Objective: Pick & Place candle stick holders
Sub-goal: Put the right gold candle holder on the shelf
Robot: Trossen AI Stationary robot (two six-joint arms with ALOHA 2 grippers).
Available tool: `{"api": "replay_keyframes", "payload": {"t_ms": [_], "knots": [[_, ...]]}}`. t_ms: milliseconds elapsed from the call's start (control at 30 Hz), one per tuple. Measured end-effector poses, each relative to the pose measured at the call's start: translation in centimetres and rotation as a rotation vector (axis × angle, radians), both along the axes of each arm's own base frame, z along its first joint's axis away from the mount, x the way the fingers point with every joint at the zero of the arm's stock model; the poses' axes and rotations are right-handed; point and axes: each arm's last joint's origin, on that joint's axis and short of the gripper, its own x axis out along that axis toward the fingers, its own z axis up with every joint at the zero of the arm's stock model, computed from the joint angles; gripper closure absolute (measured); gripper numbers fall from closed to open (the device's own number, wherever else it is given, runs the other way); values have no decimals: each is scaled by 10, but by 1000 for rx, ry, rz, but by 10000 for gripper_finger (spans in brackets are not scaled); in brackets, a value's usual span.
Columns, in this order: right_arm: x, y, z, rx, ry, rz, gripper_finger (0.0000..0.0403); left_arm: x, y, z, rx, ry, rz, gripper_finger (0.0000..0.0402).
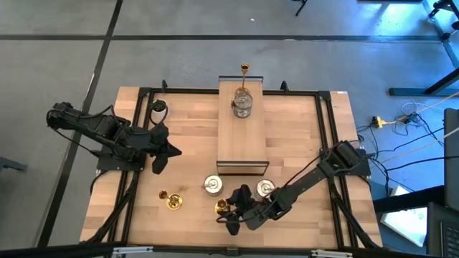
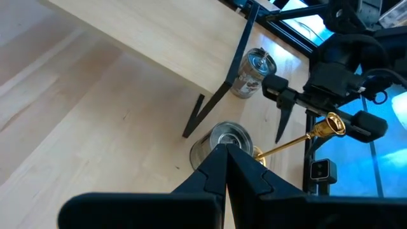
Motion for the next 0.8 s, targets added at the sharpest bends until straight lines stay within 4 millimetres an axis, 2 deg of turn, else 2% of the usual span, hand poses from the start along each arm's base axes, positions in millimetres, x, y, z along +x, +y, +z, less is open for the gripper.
{"api": "replay_keyframes", "payload": {"t_ms": [133, 267, 600, 800], "knots": [[2, 0, -5, 25, -8, -14, 169, 0, 0, 0, -1, 0, -3, 400], [4, -3, -7, 22, -2, -23, 192, 0, 0, 0, 1, 0, -4, 400], [12, -16, -7, 27, 3, -59, 285, 0, 0, 0, 1, 3, -18, 400], [13, -17, -7, 69, 20, -19, 344, 0, -1, 0, 4, 4, -29, 400]]}}
